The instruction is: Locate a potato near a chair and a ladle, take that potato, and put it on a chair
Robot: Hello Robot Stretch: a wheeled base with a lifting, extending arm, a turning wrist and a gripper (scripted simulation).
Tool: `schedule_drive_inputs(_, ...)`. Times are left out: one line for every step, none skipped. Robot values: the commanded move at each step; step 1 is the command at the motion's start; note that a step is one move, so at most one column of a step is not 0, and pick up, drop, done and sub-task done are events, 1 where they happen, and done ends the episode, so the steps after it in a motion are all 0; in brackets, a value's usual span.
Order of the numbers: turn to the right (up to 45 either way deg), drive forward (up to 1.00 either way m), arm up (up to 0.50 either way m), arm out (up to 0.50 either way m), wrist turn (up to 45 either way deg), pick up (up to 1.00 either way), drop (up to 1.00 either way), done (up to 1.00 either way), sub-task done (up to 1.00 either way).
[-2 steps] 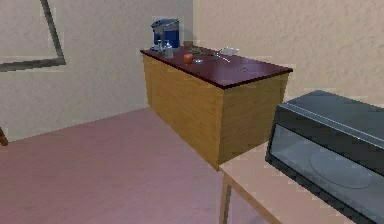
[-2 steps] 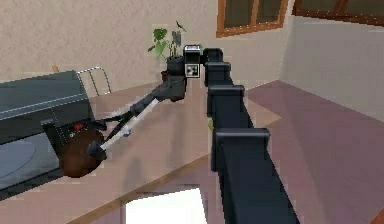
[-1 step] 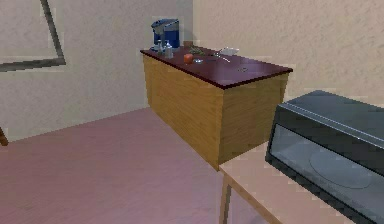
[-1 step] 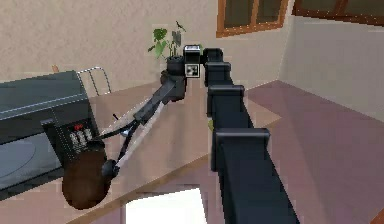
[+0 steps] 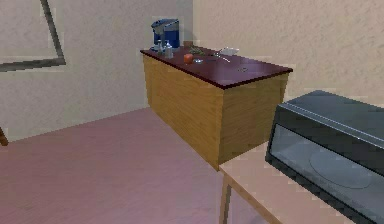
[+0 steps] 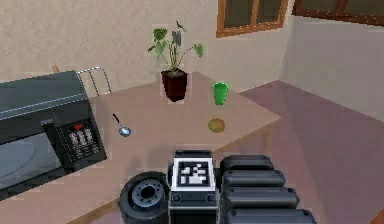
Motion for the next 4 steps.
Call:
schedule_drive_inputs(-6.0, 0.00, 0.00, 0.00, 0.0, 0.00, 0.00, 0.00, 0.00)
schedule_drive_inputs(0.0, 0.20, 0.00, 0.00, 0.0, 0.00, 0.00, 0.00, 0.00)
schedule_drive_inputs(45.0, 0.00, 0.00, 0.00, 0.0, 0.00, 0.00, 0.00, 0.00)
schedule_drive_inputs(45.0, 0.00, 0.00, 0.00, 0.0, 0.00, 0.00, 0.00, 0.00)
